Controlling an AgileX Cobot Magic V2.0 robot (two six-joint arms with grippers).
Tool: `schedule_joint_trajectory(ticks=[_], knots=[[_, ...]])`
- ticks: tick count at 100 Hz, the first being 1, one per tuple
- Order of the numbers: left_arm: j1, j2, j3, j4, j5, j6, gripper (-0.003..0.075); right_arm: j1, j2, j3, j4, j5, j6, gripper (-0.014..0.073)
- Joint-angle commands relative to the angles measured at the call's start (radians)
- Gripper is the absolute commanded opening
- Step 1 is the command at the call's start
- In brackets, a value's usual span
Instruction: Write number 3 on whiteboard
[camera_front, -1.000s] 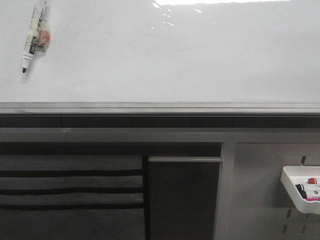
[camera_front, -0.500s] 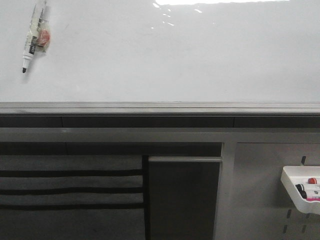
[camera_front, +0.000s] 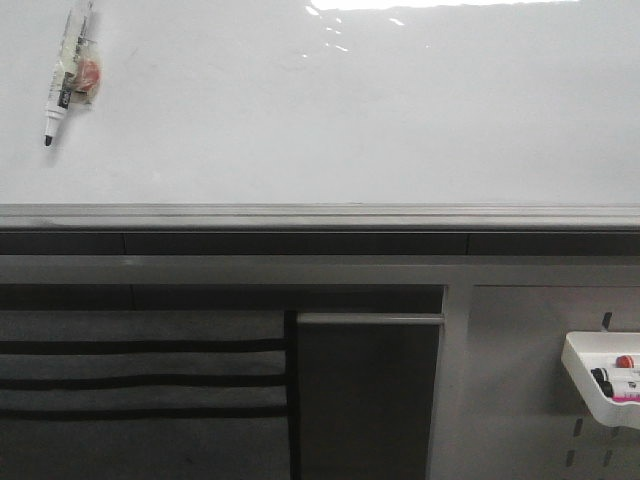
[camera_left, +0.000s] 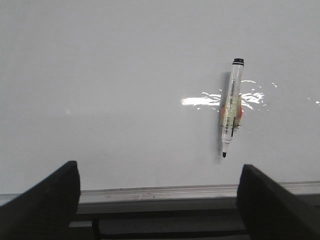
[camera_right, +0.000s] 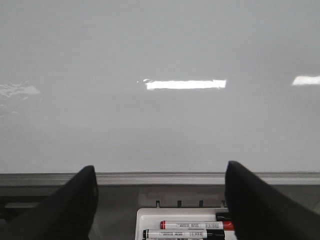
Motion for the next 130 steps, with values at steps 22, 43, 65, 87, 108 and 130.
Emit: schedule_joint_trajectory(ticks=[22,43,65,87,108,130], knots=[[-0.013,0.014,-0.032,-0.034,-0.088,0.000,0.0599,-0.008,0.016,-0.031,-0.018,-0.072,-0.003,0.0486],[-0.124,0.084,-0.016,-0.070,-0.088,0.033,0.0599,-0.008,0.016,-0.033,0.080,-0.085,-0.006,0.0486],[-0.237,0.314,-0.037,-0.070,-0.168,0.055,0.0599,0.044,0.016,-0.058,0.462,-0.007,-0.373,0.0486],[-0.249,0.600,-0.099,-0.068,-0.333,0.055,0.0599,0.120,0.016,-0.066,0.567,0.060,-0.462,0.0486],[-0.249,0.817,-0.202,-0.027,-0.448,0.055,0.0599,0.132,0.016,-0.066,0.567,0.059,-0.462,0.0486],[-0.208,0.974,-0.298,0.026,-0.464,0.055,0.0550,0.132,0.016,-0.066,0.567,0.059,-0.462,0.0486]])
